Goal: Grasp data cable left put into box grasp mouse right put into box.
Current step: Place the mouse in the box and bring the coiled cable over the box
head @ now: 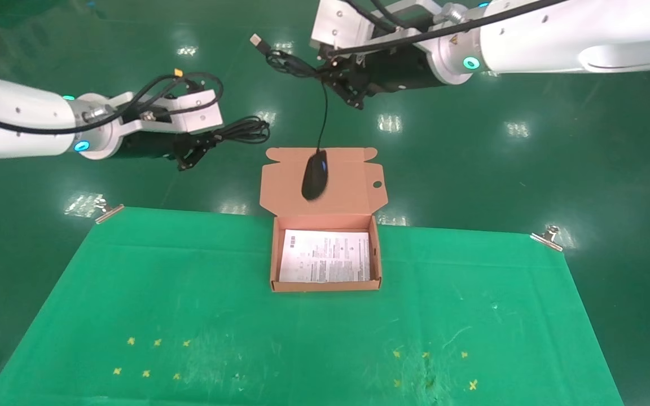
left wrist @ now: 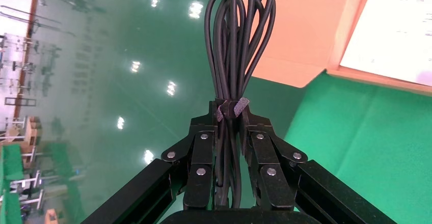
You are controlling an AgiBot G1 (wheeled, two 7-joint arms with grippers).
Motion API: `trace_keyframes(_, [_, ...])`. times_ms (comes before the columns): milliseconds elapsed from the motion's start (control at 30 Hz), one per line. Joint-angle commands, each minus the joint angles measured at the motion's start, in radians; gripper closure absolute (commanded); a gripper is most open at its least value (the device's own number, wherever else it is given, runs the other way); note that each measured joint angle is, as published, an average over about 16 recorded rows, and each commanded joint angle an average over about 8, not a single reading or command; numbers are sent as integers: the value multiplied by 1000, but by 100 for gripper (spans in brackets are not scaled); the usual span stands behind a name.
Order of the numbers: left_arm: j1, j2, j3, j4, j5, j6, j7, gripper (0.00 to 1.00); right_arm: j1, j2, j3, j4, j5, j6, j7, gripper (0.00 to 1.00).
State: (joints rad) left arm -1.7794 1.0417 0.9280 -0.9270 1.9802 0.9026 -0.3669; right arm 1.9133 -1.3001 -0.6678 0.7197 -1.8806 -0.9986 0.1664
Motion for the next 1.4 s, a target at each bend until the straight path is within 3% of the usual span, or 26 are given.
trace_keyframes(33, [-6,4,-2,4,10,-10,-15,100,19,-17,0,-36,6,1,-23,100])
trace_keyframes(300, [8,-33,20,-25,51,31,-42,100,-2,-32,-14,-54,9,7,-19,100])
trace_keyframes(533, [19,-89,39,-91,115,91,-129,100,-36,-52,-49,-80,24,38,-18,100])
trace_keyframes(1067, [36,-119,48,-187,181,120,-233,100,-126,-62,-233,-47,180,93,76,100])
trace_keyframes(1400, [38,-121,48,-196,187,121,-242,100,-173,-61,-330,-151,224,156,127,100])
